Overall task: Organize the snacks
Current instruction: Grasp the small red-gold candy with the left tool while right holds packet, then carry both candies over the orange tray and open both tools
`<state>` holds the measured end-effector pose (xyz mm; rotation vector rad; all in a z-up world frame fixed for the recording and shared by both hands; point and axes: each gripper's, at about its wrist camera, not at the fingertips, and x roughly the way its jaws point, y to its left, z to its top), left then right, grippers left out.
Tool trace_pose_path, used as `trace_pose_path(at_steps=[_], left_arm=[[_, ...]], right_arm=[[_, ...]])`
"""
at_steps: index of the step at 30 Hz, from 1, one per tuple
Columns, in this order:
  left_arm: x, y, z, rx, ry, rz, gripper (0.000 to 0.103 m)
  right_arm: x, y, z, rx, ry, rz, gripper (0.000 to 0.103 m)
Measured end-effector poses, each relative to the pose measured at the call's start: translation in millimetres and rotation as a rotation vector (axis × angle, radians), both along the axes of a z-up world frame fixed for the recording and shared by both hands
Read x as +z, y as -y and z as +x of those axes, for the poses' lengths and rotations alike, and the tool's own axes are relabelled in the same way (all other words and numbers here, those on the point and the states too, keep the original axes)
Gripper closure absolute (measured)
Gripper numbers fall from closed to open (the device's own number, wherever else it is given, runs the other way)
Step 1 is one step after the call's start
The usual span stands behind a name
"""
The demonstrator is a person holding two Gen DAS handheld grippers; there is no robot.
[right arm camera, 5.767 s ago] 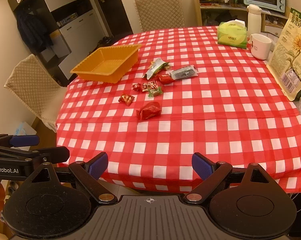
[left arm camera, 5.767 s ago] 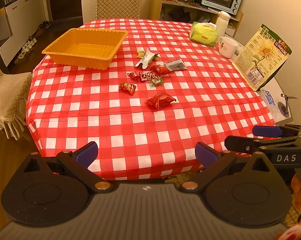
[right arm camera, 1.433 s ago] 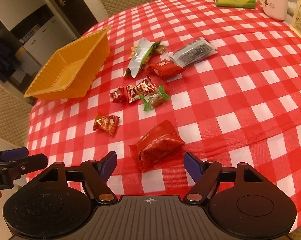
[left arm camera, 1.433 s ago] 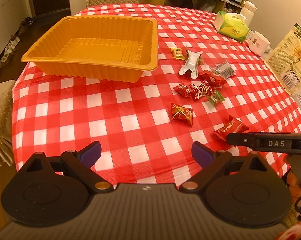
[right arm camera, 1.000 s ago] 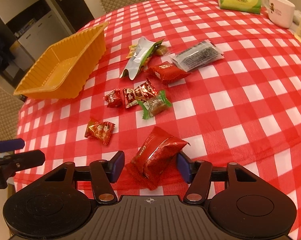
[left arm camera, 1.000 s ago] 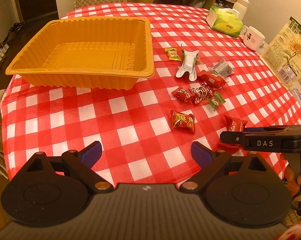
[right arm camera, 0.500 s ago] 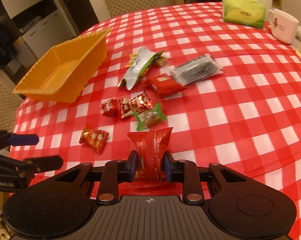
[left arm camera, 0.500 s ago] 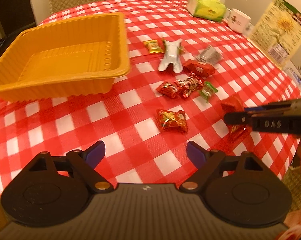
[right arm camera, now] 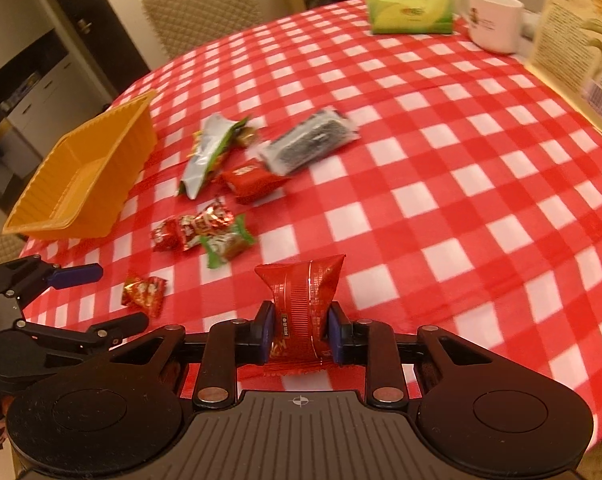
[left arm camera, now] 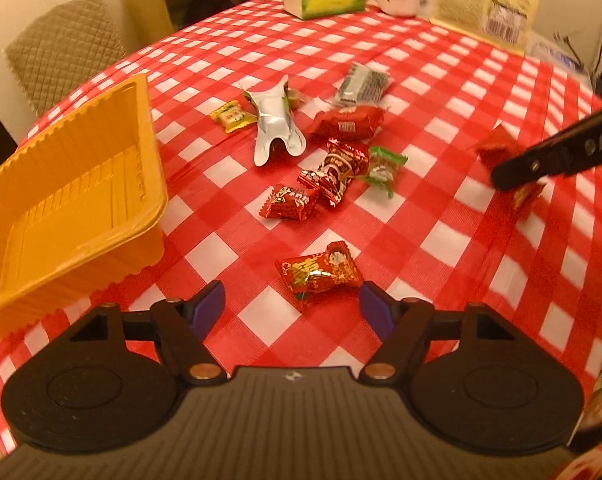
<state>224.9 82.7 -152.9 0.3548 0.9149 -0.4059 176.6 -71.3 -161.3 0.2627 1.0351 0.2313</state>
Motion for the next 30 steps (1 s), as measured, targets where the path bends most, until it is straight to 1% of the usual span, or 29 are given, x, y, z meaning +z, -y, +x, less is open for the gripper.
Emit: trace_pose_path(at_steps=[3, 5, 7, 10, 14, 16, 17, 24, 30], left_arm=[[-2.3, 1.2, 4.5, -0.003, 0.000, -0.007, 0.039], [-2.9, 2.3, 7.6, -0.002, 0.002, -0.012, 0.039], [-3.5, 4.6, 10.6, -0.004, 0.000, -0.020, 0.042], [-2.7, 7.2, 14.5, -0.010, -0.010, -0.033, 0.052], [-1.8, 9.1, 14.2, -0.018, -0.027, -0.055, 0.069], [-1.7, 10.7, 12.9, -0.022, -0.032, -0.063, 0.075], [-1.5, 11.3, 12.3, -0.023, -0.034, -0.068, 0.080], [-0.7, 8.5, 9.1, 0.003, -0.035, -0.078, 0.083], [11.4, -7.5, 1.7, 0.066, -0.046, -0.122, 0.083]], right_arm=[[-0.9, 7.8, -2.8, -0.024, -0.012, 0.001, 0.075], [-1.3, 12.2, -4.0, -0.038, -0.020, 0.007, 0.075], [-1.2, 14.3, -5.5, -0.048, -0.023, 0.008, 0.075], [0.3, 17.2, -7.2, -0.056, -0.022, 0.005, 0.075], [1.5, 18.6, -7.3, -0.058, -0.019, 0.005, 0.075], [1.7, 17.9, -6.9, -0.057, -0.018, 0.005, 0.075], [2.1, 17.6, -6.7, -0.055, -0.017, 0.005, 0.075], [4.7, 12.5, -4.8, -0.029, -0.008, 0.008, 0.075], [10.3, 2.7, -0.8, 0.012, 0.001, 0.018, 0.075]])
